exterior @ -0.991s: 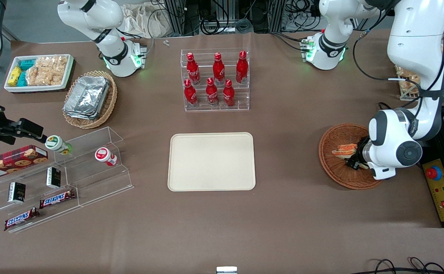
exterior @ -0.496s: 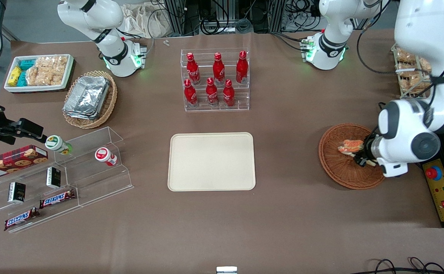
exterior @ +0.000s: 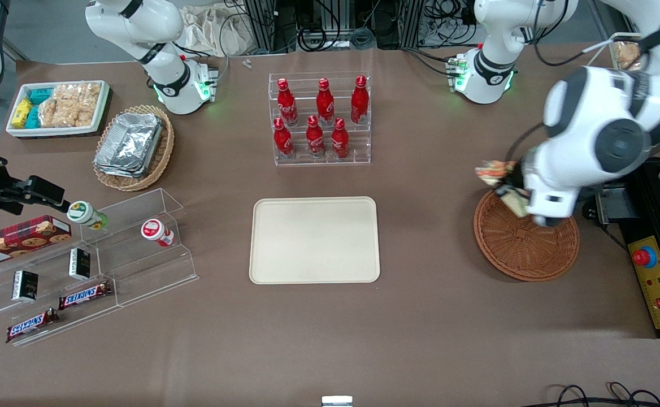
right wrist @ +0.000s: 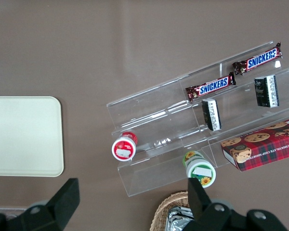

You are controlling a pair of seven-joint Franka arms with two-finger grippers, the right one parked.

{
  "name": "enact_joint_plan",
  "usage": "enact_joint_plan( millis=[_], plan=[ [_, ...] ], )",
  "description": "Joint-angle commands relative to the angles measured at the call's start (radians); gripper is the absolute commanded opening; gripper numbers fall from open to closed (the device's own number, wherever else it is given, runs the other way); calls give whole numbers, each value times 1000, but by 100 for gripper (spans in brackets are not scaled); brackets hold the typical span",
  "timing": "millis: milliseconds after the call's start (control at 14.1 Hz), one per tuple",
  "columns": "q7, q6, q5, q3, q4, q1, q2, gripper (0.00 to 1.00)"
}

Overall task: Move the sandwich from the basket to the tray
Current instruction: 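Lift the sandwich out of the basket with the left gripper, then carry the sandwich over the cream tray and lower it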

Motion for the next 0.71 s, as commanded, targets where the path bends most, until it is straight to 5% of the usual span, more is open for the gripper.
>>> enact_joint_plan(
  millis=[0,212,637],
  plan=[
    [1,44,-29,-149,32,5,47,0],
    [-5,219,1,-280,9,-33,83,0],
    [-30,425,260,-284,12,-192,275,0]
  ],
)
